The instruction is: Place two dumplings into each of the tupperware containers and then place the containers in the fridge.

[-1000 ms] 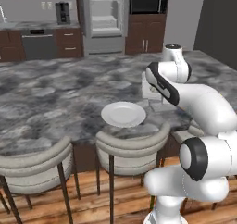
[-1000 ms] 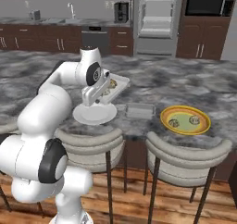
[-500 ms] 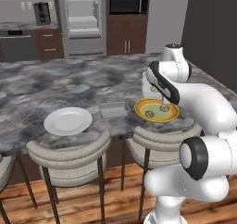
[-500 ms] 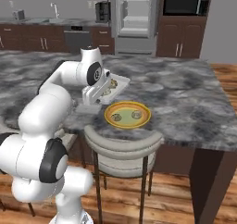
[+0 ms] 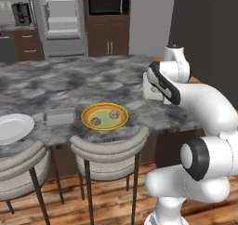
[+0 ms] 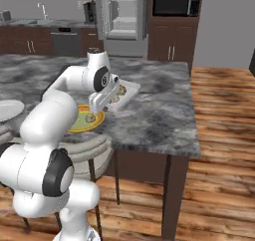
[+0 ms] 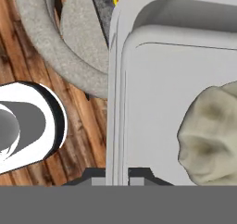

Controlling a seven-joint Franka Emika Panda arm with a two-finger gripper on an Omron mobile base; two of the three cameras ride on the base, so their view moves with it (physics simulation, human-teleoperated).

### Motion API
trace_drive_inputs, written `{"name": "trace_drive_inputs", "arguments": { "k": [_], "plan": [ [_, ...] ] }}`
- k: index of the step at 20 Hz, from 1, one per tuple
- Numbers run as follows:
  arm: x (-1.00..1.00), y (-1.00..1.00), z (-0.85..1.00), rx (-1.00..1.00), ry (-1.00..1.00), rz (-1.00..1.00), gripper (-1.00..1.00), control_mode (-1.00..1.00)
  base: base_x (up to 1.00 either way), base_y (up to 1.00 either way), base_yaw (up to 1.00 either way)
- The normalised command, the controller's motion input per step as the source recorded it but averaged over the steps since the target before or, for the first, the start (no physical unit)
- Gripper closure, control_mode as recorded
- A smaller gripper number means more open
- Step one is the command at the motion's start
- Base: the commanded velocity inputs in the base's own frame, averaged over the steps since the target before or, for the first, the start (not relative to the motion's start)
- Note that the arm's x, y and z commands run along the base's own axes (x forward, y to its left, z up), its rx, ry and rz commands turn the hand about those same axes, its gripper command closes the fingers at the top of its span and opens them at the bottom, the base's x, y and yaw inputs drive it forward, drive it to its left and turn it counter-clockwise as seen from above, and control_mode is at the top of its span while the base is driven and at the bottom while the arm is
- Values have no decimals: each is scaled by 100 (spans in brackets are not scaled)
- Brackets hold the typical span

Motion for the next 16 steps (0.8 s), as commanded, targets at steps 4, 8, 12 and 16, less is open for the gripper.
{"name": "trace_drive_inputs", "arguments": {
  "k": [4,8,12,16],
  "plan": [
    [0,0,0,0,0,0,100,100,0,-100,0],
    [0,0,0,0,0,0,100,100,0,-100,0],
    [0,0,0,0,0,0,100,100,12,-100,0],
    [0,0,0,0,0,0,100,100,92,-100,0]
  ]
}}
